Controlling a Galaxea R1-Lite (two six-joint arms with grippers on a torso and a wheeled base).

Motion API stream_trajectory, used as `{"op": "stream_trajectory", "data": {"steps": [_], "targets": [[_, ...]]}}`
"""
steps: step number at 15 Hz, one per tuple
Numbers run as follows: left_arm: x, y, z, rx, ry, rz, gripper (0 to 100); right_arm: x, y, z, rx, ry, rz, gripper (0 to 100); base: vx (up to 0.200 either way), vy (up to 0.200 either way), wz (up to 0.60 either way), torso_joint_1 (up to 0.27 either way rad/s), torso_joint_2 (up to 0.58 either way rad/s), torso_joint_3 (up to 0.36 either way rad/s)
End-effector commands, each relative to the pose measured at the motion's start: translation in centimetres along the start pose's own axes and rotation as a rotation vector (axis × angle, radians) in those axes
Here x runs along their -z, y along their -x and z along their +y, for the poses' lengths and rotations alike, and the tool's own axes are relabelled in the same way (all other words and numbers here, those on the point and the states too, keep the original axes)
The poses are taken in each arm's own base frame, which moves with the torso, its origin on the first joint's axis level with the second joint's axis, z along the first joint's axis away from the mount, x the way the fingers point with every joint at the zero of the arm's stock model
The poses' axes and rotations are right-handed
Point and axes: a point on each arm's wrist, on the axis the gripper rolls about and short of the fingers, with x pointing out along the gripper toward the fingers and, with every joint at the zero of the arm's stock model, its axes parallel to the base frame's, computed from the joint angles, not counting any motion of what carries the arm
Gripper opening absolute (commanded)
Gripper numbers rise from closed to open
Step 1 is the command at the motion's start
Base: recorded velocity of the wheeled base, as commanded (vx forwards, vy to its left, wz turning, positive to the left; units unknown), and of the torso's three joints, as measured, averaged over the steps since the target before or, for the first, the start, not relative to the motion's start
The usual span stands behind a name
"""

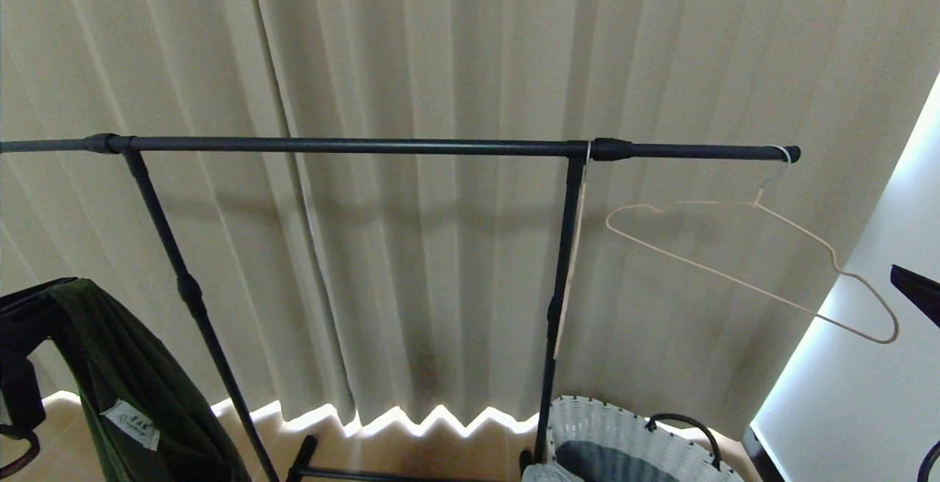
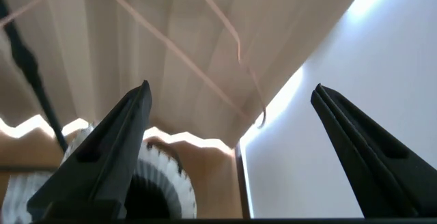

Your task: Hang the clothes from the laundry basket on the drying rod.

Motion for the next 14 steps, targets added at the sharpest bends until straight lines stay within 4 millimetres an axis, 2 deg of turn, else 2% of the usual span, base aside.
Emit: {"op": "stream_trajectory", "data": {"steps": [1, 3, 6, 12, 13, 14], "targets": [[0.1, -0.1, 0.0, 0.002, -0.001, 0.003, 0, -0.1, -0.1, 0.0, 0.002, 0.0, 0.001, 100, 0.0, 0.0, 0.0, 0.0, 0.0, 0.0], [0.0, 0.0, 0.0, 0.002, -0.001, 0.002, 0, -0.4, -1.0, -0.6, 0.038, -0.007, 0.021, 100, 0.0, 0.0, 0.0, 0.0, 0.0, 0.0], [-0.2, -0.1, 0.0, -0.014, 0.004, -0.049, 0, -1.4, -4.2, -1.7, 0.076, -0.022, 0.074, 100, 0.0, 0.0, 0.0, 0.0, 0.0, 0.0], [-0.3, -0.2, 0.0, 0.005, 0.008, -0.088, 0, 0.1, -11.0, -1.6, 0.033, -0.015, 0.241, 100, 0.0, 0.0, 0.0, 0.0, 0.0, 0.0], [-0.3, -0.2, 0.0, 0.005, 0.008, -0.088, 0, 0.1, -11.0, -1.6, 0.033, -0.015, 0.241, 100, 0.0, 0.0, 0.0, 0.0, 0.0, 0.0], [-0.3, -0.2, 0.0, 0.013, 0.008, -0.093, 0, 0.0, -13.4, -1.8, 0.047, -0.005, 0.259, 100, 0.0, 0.0, 0.0, 0.0, 0.0, 0.0]]}}
